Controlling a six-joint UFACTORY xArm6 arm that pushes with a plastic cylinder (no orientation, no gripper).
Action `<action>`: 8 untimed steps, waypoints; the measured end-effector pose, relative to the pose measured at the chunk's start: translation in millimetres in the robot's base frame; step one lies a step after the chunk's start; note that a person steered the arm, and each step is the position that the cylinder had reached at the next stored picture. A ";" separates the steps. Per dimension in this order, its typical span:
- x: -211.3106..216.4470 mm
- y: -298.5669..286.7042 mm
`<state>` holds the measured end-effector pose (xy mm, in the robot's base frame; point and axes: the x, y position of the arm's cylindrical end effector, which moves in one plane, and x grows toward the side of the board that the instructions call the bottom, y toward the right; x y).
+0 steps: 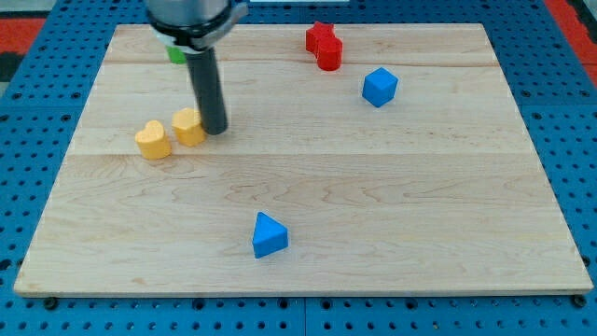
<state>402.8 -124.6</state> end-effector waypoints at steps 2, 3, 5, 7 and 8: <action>0.0 -9.1; -7.7 75.6; -37.2 126.1; -37.2 126.1; -68.0 139.7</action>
<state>334.8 15.0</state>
